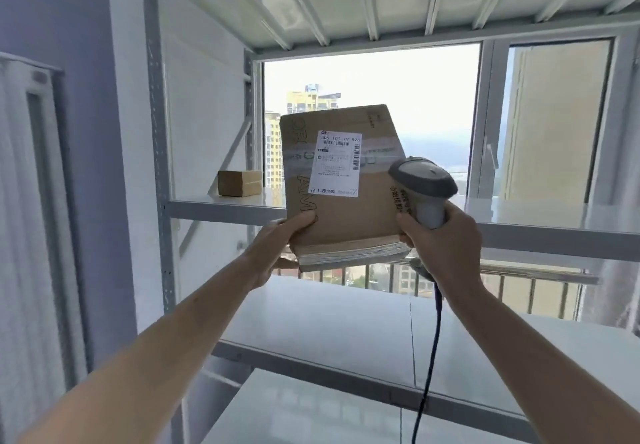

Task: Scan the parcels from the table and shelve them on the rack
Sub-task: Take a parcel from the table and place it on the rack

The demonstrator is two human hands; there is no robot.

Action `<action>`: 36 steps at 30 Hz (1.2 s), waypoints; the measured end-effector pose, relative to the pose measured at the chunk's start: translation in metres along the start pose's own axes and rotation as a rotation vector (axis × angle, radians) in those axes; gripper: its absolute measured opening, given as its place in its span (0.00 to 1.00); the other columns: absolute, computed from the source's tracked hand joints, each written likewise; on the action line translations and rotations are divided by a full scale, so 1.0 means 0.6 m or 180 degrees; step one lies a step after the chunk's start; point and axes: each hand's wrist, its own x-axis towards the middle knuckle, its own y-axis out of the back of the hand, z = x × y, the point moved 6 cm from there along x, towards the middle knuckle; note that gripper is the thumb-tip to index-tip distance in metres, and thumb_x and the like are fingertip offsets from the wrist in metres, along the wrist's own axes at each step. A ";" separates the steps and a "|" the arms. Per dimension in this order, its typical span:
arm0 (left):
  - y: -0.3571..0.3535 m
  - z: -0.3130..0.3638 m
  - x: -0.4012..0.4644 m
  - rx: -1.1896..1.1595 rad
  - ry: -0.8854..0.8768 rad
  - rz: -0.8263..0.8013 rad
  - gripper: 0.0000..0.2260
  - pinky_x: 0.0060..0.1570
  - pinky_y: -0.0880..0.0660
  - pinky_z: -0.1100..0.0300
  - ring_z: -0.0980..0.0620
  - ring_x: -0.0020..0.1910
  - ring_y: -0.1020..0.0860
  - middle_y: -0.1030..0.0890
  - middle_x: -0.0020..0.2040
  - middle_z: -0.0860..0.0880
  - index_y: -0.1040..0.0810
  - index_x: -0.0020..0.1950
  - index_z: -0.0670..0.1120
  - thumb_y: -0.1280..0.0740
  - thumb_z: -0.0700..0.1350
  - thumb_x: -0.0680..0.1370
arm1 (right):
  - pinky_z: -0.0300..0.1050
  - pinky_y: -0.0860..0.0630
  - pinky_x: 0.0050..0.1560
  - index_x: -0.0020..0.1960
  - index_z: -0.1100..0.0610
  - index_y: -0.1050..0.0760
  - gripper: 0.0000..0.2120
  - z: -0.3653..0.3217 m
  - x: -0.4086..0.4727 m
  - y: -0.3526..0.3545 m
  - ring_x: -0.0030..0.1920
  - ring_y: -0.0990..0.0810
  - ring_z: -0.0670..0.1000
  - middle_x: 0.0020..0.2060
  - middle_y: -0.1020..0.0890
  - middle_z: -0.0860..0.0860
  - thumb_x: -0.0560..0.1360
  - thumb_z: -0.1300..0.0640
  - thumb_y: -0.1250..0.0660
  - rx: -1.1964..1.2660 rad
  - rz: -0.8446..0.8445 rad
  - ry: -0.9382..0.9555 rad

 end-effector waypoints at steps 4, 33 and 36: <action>0.045 0.013 0.049 0.0053 0.0026 0.0134 0.13 0.55 0.19 0.41 0.51 0.47 0.17 0.13 0.42 0.51 0.18 0.56 0.52 0.34 0.58 0.79 | 0.46 0.18 0.42 0.47 0.54 0.21 0.09 -0.020 0.043 -0.070 0.33 0.15 0.46 0.33 0.15 0.47 0.70 0.54 0.24 0.0033 -0.0261 0.0124; 0.270 0.011 0.360 0.0779 -0.0820 0.0203 0.10 0.46 0.26 0.63 0.59 0.49 0.19 0.16 0.48 0.56 0.20 0.50 0.56 0.25 0.55 0.73 | 0.44 0.22 0.38 0.52 0.61 0.23 0.24 -0.113 0.245 -0.412 0.45 0.19 0.52 0.43 0.19 0.52 0.70 0.41 0.25 -0.1287 -0.0218 0.0539; 0.292 -0.006 0.395 0.0743 -0.0713 0.0204 0.23 0.52 0.23 0.60 0.55 0.53 0.18 0.16 0.52 0.54 0.19 0.56 0.54 0.22 0.64 0.66 | 0.46 0.19 0.44 0.54 0.61 0.24 0.25 -0.111 0.251 -0.435 0.45 0.20 0.51 0.46 0.18 0.52 0.70 0.42 0.23 -0.1248 -0.0154 0.0396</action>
